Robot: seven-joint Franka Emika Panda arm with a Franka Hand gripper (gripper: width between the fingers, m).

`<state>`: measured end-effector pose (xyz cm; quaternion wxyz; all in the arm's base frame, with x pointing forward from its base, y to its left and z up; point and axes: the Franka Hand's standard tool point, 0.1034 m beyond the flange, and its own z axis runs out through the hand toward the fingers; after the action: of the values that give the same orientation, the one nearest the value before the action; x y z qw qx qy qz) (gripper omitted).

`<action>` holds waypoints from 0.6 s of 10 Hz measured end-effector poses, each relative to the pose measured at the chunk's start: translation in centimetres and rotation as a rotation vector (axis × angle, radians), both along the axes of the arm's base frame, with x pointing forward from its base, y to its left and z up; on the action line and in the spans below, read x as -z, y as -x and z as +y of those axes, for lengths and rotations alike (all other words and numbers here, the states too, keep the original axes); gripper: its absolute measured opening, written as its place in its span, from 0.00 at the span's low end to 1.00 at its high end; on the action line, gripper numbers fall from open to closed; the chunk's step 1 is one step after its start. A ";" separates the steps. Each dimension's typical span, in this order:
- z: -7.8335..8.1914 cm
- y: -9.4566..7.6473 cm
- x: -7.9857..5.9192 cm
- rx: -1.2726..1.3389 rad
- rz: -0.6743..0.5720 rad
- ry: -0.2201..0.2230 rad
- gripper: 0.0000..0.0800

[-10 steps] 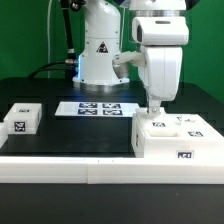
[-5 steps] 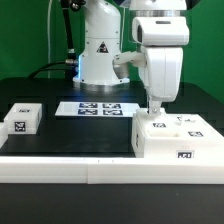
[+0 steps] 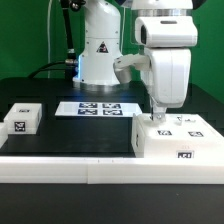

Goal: Assemble cabinet

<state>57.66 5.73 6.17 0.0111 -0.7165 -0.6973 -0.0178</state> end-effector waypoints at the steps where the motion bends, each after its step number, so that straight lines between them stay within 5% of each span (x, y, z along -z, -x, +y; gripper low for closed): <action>1: 0.0 0.0 0.0 0.000 0.000 0.000 0.09; 3: 0.0 0.0 0.0 0.000 0.001 0.000 0.17; 4: 0.0 0.1 0.1 0.000 0.001 0.000 0.40; 5: 0.0 0.1 0.1 0.000 0.001 0.000 0.40; 6: 0.0 0.1 0.1 0.000 0.002 0.000 0.65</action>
Offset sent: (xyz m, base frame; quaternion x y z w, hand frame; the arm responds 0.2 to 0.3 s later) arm 0.0000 0.0000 0.0000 0.0000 0.0000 0.0000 1.0000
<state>57.59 5.71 6.10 0.0117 -0.7165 -0.6973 -0.0172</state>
